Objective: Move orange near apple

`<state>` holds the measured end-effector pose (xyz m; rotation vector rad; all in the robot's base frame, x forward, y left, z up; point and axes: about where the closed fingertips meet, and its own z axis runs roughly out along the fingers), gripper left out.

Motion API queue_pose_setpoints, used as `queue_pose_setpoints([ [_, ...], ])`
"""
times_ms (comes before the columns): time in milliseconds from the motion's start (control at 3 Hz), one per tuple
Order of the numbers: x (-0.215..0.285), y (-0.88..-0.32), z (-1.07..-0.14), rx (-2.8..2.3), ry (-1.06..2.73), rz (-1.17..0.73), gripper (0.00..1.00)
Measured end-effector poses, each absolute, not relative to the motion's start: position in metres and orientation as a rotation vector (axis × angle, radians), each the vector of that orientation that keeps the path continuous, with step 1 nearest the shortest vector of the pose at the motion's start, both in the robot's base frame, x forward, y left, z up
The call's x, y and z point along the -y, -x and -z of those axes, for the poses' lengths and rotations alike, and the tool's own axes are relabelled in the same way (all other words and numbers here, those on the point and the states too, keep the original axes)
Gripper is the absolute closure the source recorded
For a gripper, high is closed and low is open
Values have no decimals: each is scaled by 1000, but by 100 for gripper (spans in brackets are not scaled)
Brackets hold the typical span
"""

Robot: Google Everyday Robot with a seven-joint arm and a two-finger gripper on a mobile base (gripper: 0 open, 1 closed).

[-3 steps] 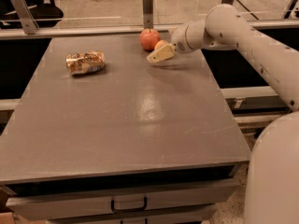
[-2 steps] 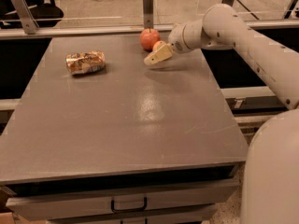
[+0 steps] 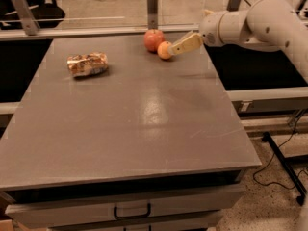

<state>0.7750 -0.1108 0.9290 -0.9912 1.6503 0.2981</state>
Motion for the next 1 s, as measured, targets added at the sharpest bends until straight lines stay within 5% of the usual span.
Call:
queue_pose_setpoints([
  [667, 233, -673, -1029, -1492, 1012, -266, 0],
  [1000, 231, -665, -1027, -1494, 1037, -287, 0],
])
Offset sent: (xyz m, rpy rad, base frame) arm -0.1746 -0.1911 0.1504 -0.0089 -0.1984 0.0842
